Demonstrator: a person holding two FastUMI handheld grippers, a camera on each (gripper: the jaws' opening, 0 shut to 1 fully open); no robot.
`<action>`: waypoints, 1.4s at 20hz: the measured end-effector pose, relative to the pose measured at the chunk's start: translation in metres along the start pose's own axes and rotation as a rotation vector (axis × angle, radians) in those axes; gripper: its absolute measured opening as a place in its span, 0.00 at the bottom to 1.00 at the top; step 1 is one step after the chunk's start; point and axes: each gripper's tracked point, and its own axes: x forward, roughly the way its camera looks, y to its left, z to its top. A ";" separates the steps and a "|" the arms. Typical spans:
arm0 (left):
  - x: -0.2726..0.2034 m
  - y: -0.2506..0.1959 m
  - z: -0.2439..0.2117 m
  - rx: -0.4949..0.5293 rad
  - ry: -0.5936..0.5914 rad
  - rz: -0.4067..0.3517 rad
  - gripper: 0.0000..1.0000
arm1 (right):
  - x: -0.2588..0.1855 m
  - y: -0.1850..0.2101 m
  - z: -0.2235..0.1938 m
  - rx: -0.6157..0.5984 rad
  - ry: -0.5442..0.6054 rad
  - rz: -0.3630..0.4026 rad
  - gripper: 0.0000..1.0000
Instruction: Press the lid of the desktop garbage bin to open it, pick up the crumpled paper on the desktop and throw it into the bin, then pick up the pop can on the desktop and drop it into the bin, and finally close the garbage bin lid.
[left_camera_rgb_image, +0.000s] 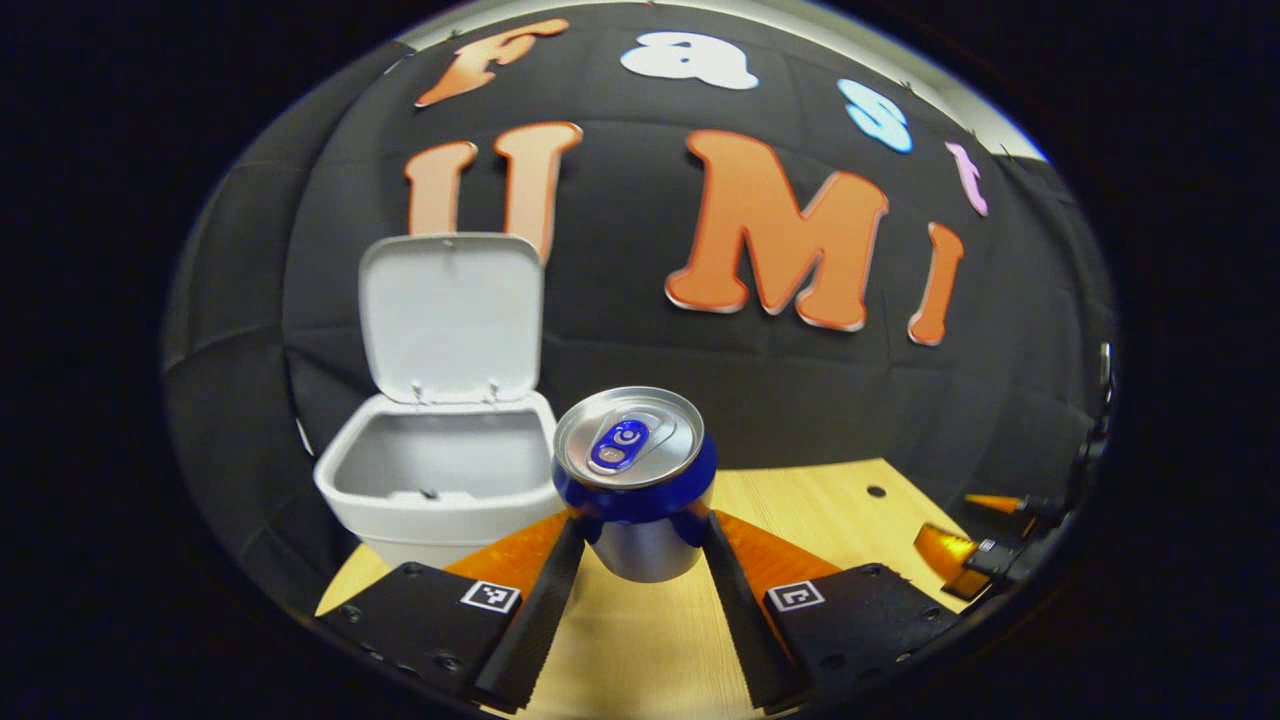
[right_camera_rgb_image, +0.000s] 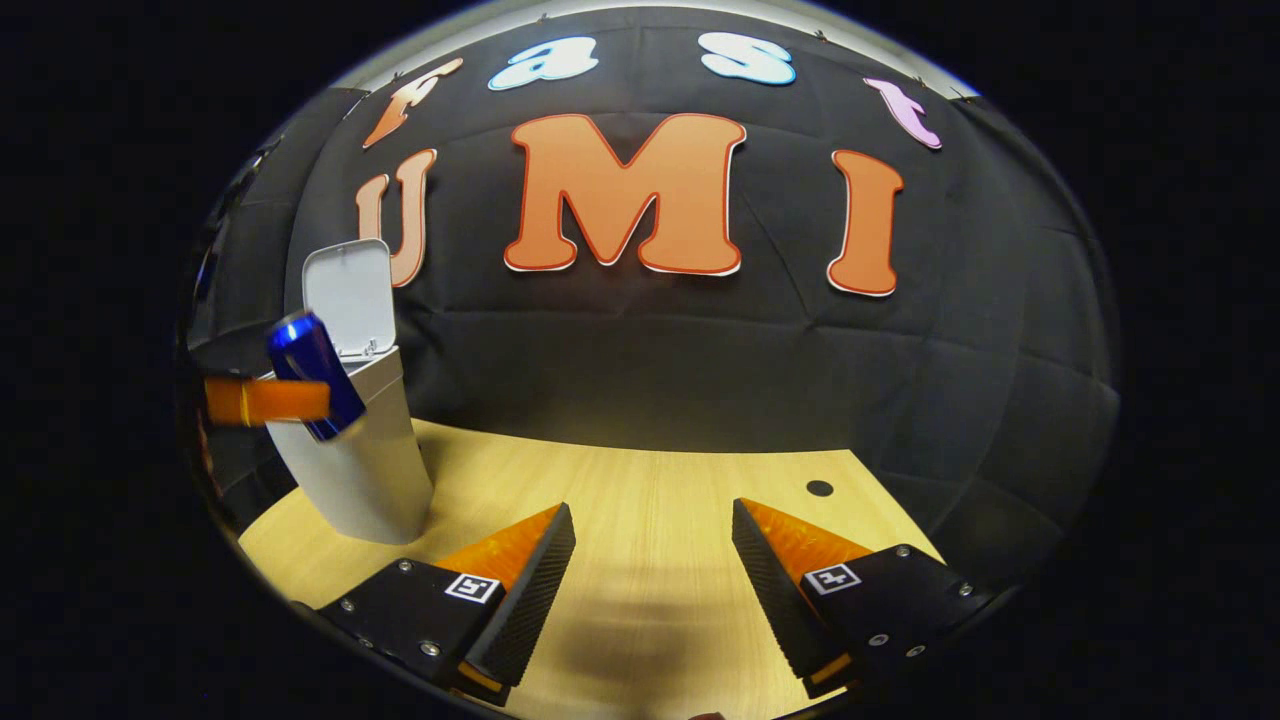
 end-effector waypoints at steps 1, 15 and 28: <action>-0.006 0.015 0.008 -0.024 -0.021 0.027 0.74 | 0.002 0.004 0.000 0.006 0.001 0.014 0.95; 0.095 0.127 -0.036 -0.100 0.137 0.267 0.76 | 0.000 -0.023 -0.001 -0.002 -0.006 0.000 0.95; 0.070 0.122 -0.033 -0.087 0.140 0.239 0.93 | -0.004 -0.031 -0.009 0.015 0.003 -0.026 0.95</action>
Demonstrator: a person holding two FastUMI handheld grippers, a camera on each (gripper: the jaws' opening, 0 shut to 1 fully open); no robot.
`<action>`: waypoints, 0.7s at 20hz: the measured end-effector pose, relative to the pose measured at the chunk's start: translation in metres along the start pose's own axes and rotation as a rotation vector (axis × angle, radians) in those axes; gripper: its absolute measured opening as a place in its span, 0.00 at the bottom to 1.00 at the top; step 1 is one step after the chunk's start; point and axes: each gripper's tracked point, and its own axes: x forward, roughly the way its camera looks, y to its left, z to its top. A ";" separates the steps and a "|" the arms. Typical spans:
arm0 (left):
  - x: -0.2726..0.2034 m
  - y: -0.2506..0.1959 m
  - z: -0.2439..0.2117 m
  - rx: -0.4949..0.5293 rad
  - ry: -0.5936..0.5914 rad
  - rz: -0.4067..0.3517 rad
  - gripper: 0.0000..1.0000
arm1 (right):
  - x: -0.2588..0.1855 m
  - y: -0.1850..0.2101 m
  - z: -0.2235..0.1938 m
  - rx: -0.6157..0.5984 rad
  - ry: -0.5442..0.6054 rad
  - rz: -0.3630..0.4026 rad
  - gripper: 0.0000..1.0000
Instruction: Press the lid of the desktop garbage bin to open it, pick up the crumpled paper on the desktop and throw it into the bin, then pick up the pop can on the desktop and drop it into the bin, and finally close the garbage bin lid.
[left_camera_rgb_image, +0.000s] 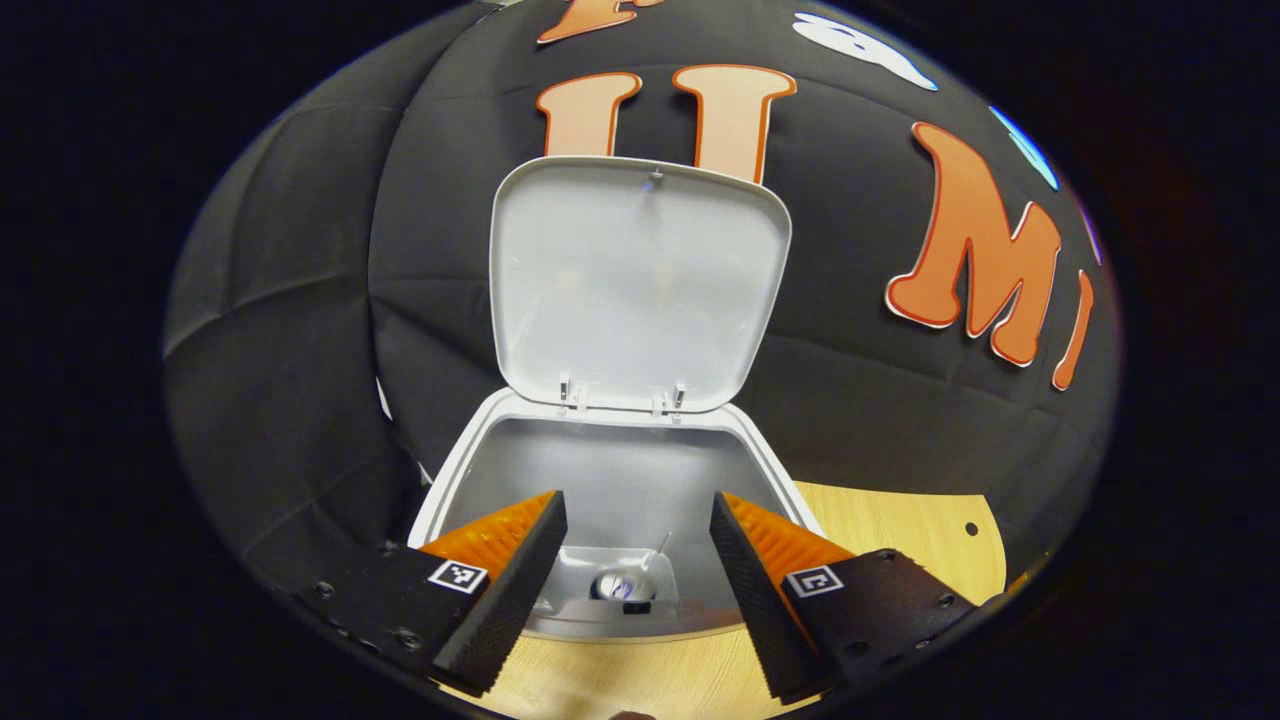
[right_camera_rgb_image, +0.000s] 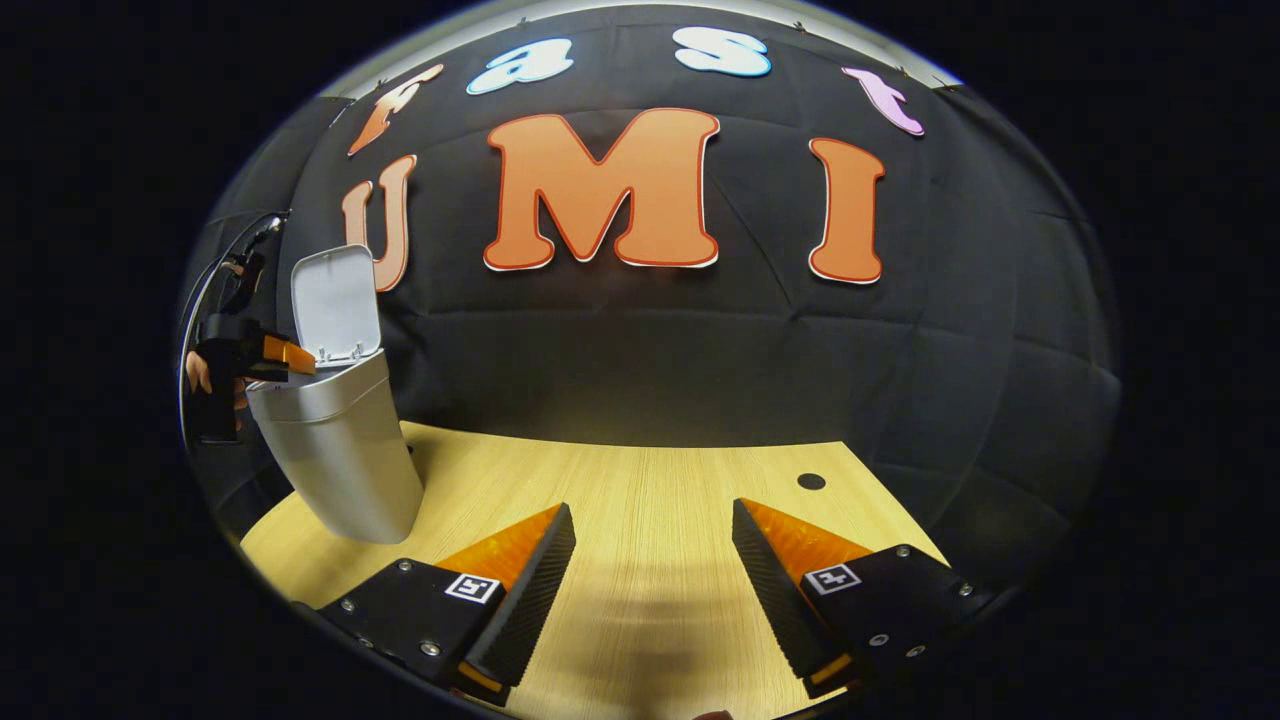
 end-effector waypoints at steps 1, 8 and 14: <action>-0.002 0.003 0.001 0.014 -0.006 0.006 0.95 | -0.001 0.001 0.000 0.000 0.001 0.003 0.95; -0.062 -0.014 0.133 0.085 -0.330 -0.060 0.93 | -0.005 0.003 -0.002 0.001 0.000 0.008 0.95; -0.070 -0.019 0.274 0.164 -0.508 -0.090 0.92 | -0.008 0.000 -0.001 0.007 -0.009 -0.005 0.95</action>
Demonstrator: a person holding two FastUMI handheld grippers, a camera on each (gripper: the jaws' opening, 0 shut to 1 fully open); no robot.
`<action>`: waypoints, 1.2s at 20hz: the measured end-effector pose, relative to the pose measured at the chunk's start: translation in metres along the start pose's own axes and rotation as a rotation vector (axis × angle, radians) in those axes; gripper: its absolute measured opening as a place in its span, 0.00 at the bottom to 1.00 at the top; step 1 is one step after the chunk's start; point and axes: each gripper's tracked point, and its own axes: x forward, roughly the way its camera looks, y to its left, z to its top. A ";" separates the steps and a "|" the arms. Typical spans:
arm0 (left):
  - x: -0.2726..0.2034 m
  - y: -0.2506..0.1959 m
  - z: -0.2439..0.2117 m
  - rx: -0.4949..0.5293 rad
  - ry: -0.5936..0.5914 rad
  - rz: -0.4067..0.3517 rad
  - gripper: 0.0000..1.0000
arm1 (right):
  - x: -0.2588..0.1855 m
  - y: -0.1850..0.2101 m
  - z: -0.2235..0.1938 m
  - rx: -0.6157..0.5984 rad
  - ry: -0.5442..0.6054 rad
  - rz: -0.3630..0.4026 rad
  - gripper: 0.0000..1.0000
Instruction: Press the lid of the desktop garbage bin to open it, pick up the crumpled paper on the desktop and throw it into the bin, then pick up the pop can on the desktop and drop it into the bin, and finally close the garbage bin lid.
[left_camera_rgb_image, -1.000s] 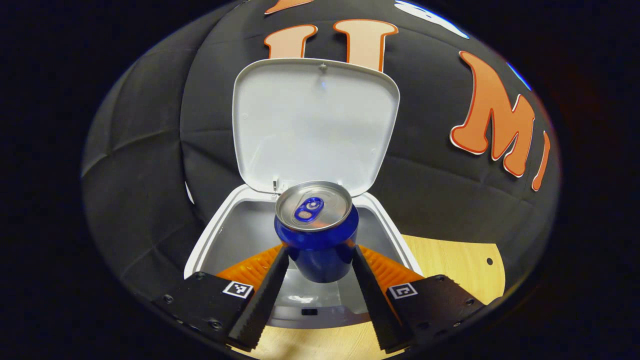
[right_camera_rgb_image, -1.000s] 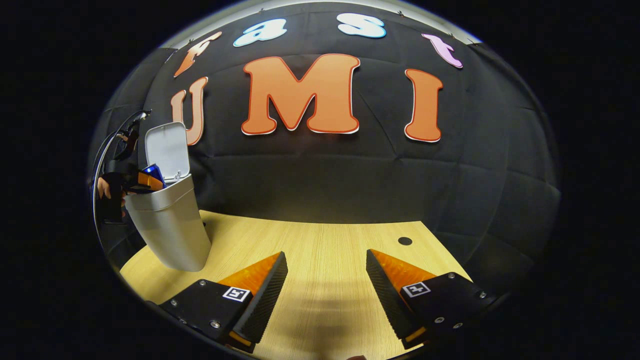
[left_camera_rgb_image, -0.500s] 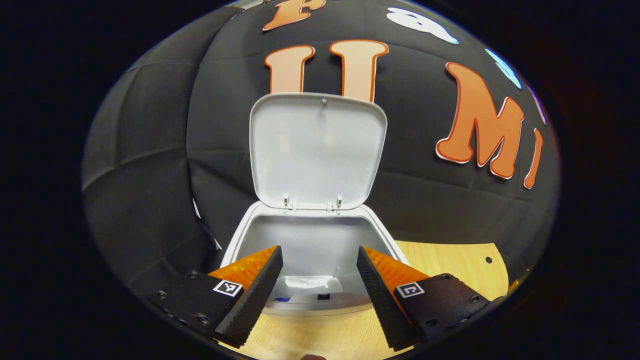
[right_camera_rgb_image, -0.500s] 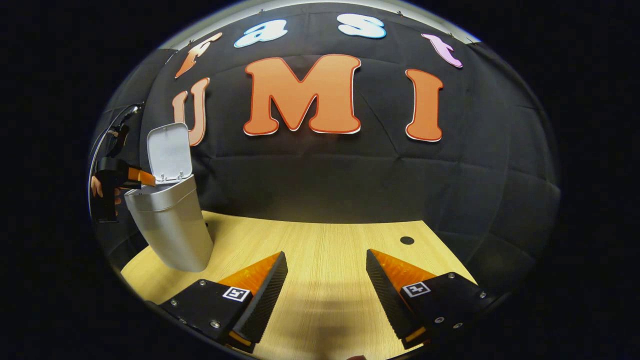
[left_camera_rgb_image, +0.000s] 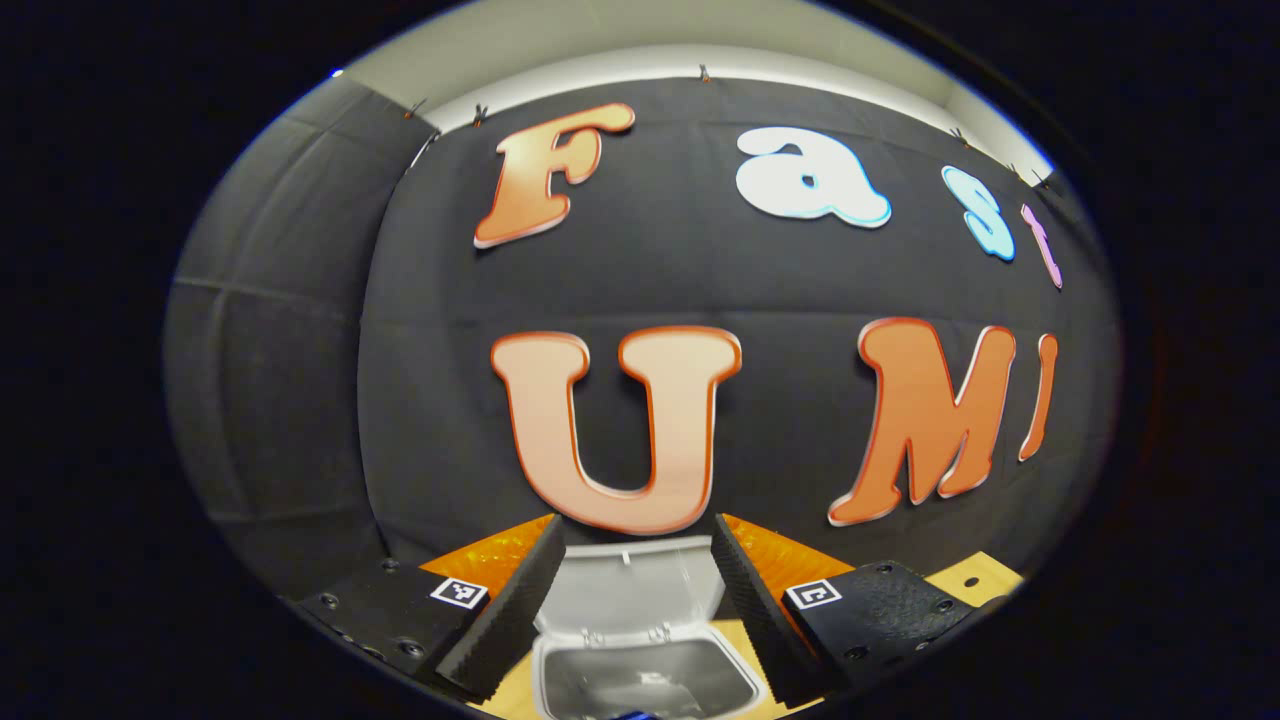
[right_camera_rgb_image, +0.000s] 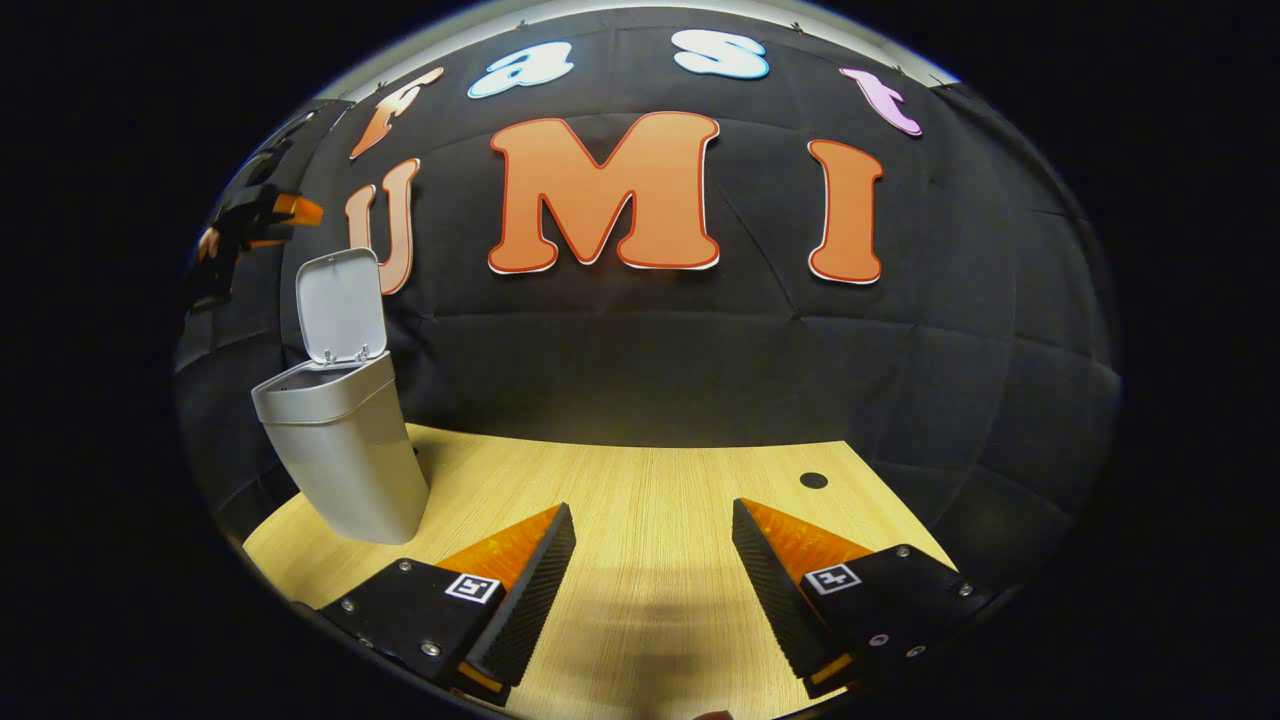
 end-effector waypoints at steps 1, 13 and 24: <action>0.015 0.002 0.005 -0.007 0.007 0.009 0.92 | 0.000 -0.001 -0.001 0.003 0.001 -0.003 0.95; 0.060 -0.001 -0.101 -0.098 0.389 -0.048 0.95 | 0.002 -0.019 -0.020 0.036 0.050 -0.068 0.95; -0.091 -0.046 -0.227 -0.092 0.407 -0.131 0.96 | 0.020 0.012 -0.036 -0.014 0.102 0.000 0.95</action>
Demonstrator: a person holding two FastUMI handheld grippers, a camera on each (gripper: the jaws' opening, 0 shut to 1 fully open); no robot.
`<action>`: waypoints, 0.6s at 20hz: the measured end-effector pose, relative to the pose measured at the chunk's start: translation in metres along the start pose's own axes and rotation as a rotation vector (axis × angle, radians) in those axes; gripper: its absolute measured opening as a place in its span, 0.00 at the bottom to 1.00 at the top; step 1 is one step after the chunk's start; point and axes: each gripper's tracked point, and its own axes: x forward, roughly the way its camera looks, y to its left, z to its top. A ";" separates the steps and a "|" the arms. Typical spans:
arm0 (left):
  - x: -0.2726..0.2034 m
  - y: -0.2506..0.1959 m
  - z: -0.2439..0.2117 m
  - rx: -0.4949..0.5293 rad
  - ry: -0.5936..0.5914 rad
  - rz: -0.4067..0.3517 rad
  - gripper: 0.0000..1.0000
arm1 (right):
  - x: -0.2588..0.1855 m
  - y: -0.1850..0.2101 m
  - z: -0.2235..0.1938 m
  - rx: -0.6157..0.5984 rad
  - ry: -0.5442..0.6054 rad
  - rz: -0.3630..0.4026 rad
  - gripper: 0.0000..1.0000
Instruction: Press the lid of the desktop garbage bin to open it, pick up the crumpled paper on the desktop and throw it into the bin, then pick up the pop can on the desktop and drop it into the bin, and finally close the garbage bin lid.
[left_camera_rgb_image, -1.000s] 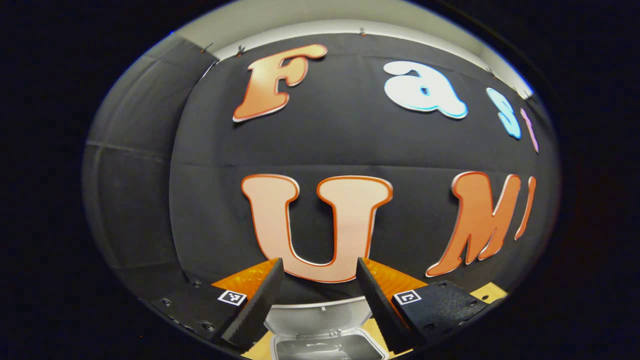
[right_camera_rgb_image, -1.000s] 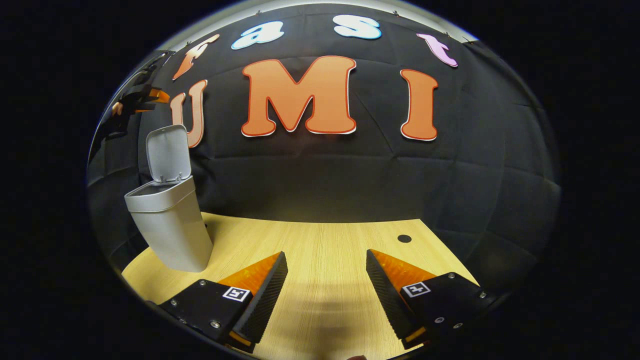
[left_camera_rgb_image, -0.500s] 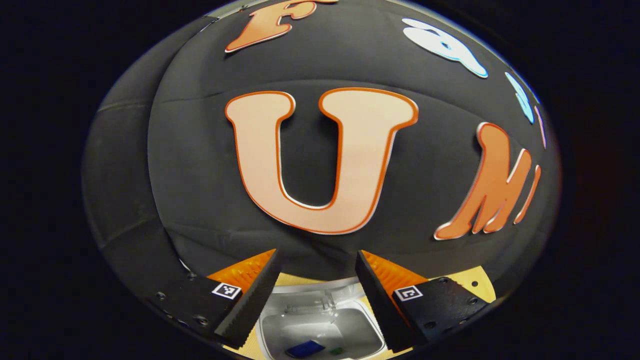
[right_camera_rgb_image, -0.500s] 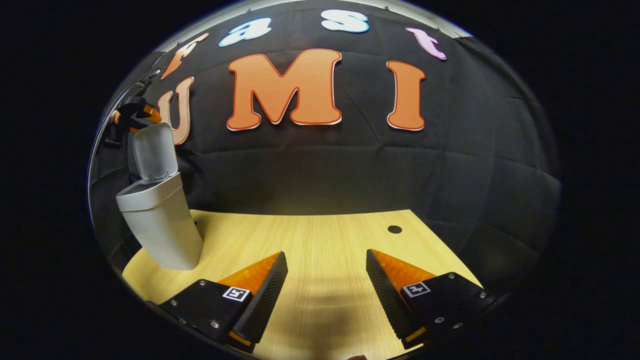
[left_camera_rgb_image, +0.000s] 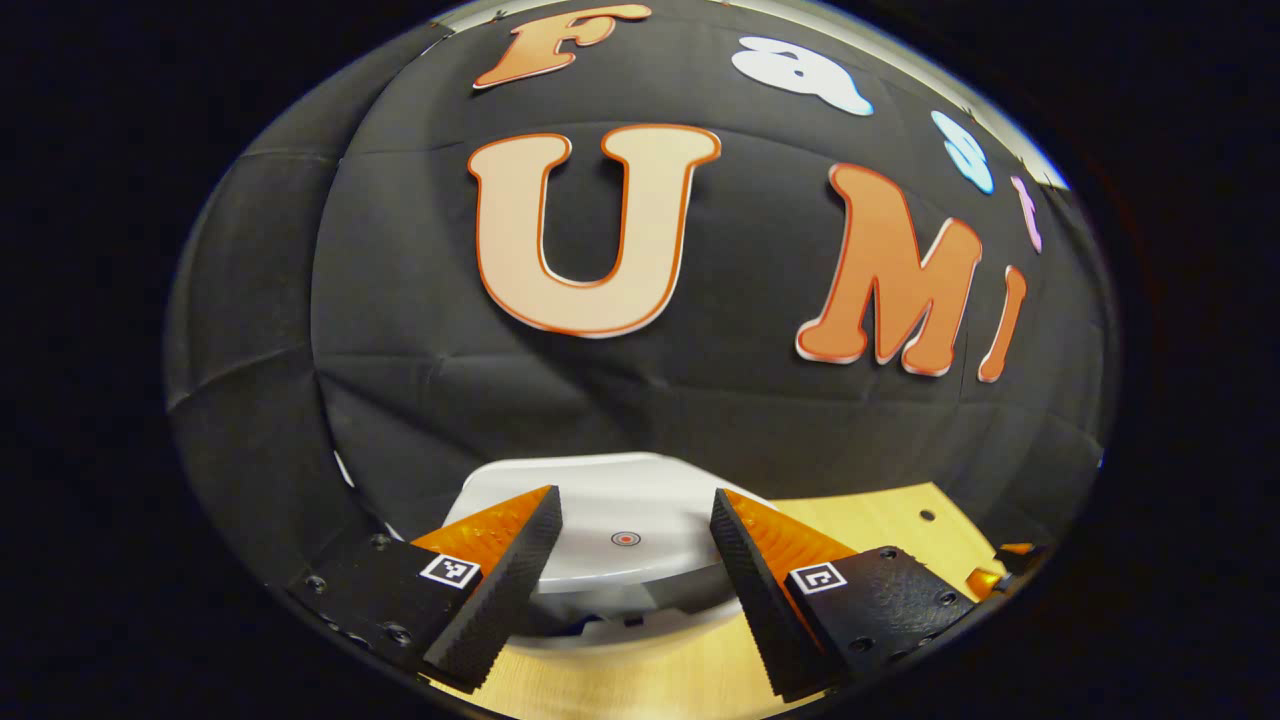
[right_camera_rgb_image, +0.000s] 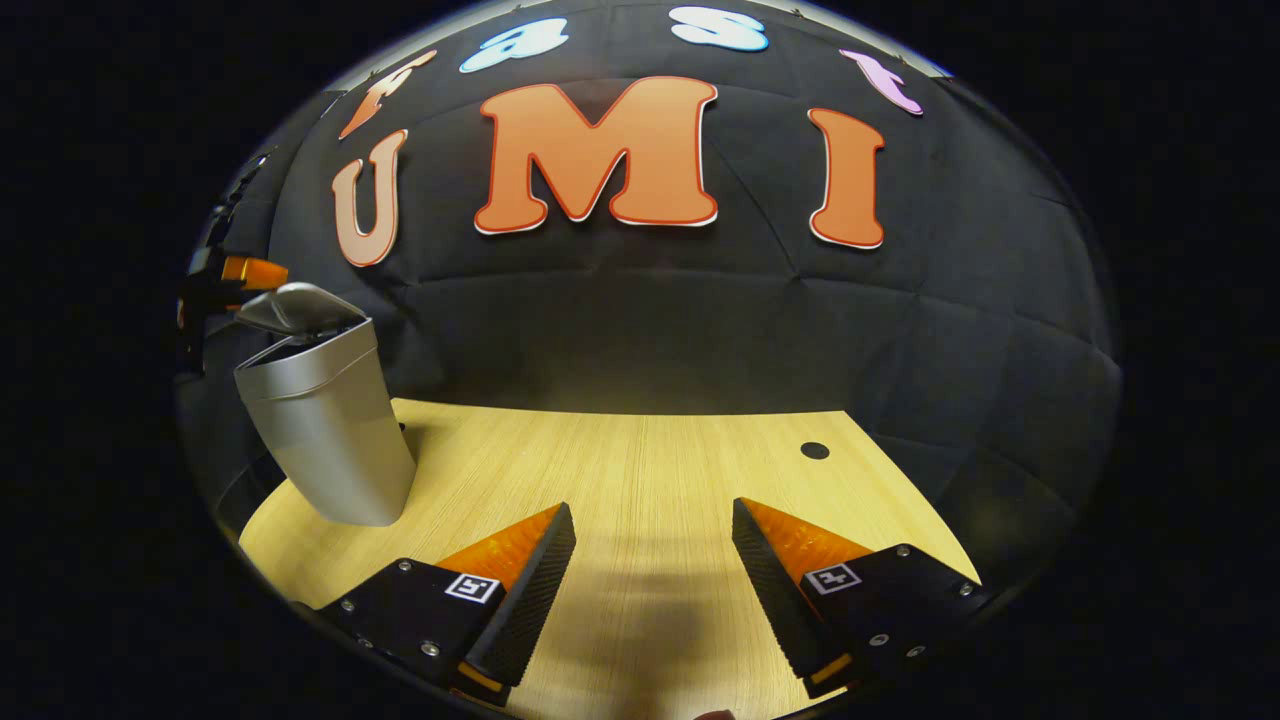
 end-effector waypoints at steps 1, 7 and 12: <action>-0.002 -0.001 -0.010 0.009 0.002 0.014 0.97 | 0.000 0.002 0.000 -0.010 0.002 0.005 0.95; -0.009 -0.010 -0.041 0.085 -0.054 0.080 0.94 | -0.002 0.011 -0.006 -0.039 0.021 0.029 0.95; -0.015 -0.013 -0.038 0.162 -0.123 0.108 0.94 | -0.006 0.011 -0.009 -0.051 0.031 0.033 0.95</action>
